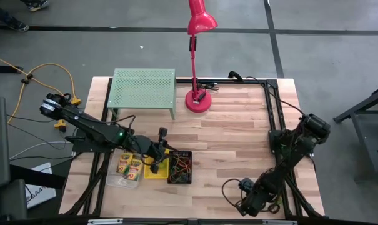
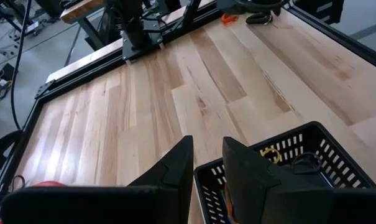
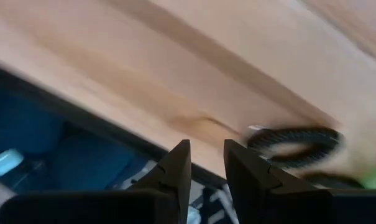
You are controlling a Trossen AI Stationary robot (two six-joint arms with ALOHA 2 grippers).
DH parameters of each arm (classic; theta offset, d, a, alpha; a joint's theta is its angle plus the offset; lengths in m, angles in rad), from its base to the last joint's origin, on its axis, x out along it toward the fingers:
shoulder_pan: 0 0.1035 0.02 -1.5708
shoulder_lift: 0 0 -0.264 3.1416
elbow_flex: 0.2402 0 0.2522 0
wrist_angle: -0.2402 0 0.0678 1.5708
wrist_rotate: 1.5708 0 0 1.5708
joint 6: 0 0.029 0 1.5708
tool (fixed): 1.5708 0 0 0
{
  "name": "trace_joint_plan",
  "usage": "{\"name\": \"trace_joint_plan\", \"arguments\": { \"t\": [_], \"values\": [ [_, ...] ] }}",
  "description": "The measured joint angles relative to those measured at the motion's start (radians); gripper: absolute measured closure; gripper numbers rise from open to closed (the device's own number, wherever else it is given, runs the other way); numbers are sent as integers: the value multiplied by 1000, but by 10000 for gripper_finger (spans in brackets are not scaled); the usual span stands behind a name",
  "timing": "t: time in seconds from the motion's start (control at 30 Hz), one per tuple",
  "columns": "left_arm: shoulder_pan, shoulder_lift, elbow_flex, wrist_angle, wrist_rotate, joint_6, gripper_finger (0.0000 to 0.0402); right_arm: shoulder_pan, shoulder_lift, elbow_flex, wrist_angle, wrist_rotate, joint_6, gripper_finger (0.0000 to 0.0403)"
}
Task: Pick & Place Office Desk Supplies
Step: Put the black spring keychain into the yellow bin
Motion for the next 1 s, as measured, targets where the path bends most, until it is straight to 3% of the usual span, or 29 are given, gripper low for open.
{"name": "trace_joint_plan", "arguments": {
  "t": [0.3,0.67,1.0],
  "values": [
    [3,0,0,0,0,0,321,68,0,0,-111,-58,150,319],
    [4,0,0,0,-1,0,321,108,0,0,-44,90,215,319],
    [4,0,0,-3,-1,0,321,115,0,0,-48,110,222,319]
  ]
}}
